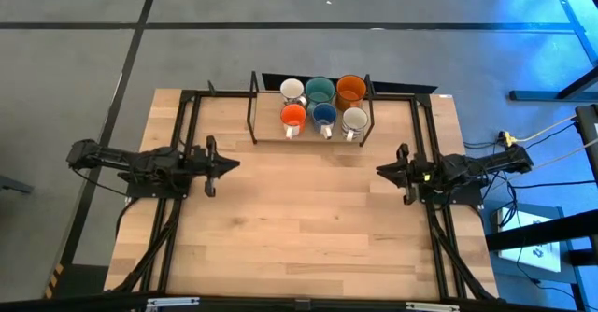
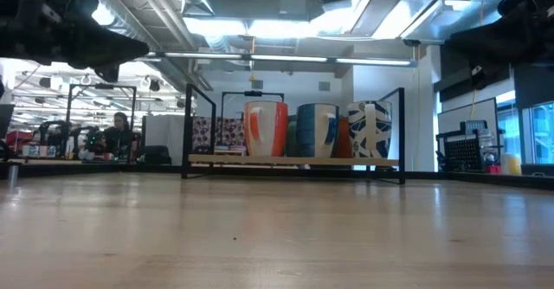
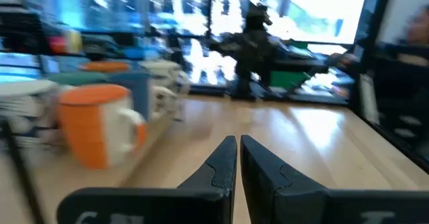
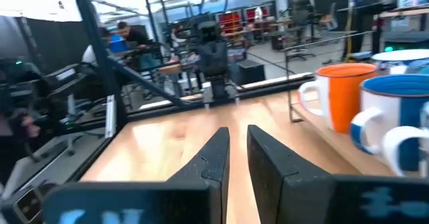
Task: Place coffee mugs
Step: Return to Home Position
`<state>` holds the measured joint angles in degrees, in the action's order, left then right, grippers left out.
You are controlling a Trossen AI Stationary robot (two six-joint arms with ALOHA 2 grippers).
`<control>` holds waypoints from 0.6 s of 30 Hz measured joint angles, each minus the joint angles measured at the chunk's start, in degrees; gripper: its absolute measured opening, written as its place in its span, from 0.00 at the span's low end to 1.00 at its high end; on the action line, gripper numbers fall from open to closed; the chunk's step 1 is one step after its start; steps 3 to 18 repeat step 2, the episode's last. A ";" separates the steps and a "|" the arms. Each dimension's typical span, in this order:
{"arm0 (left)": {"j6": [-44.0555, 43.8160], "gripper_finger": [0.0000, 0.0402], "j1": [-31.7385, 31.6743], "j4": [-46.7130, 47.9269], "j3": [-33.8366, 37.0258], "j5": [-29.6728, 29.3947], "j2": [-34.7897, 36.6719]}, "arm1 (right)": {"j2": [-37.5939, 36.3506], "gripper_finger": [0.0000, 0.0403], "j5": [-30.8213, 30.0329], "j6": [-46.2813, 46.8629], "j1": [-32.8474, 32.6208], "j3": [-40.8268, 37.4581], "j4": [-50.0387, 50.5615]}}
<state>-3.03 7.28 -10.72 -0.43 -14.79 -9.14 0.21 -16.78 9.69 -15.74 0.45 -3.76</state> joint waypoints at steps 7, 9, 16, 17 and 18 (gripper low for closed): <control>0.11 0.04 -0.02 -0.02 0.00 -3.38 1.32 | 0.00 0.10 1.38 -0.02 0.01 0.02 0.18; 0.11 0.04 -0.02 -0.02 0.00 -3.38 1.32 | 0.00 0.10 1.38 -0.02 0.01 0.02 0.18; 0.11 0.04 -0.02 -0.02 0.00 -3.38 1.32 | 0.00 0.10 1.38 -0.02 0.01 0.02 0.18; 0.11 0.04 -0.02 -0.02 0.00 -3.38 1.32 | 0.00 0.10 1.38 -0.02 0.01 0.02 0.18; 0.11 0.04 -0.02 -0.02 0.00 -3.38 1.32 | 0.00 0.10 1.38 -0.02 0.01 0.02 0.18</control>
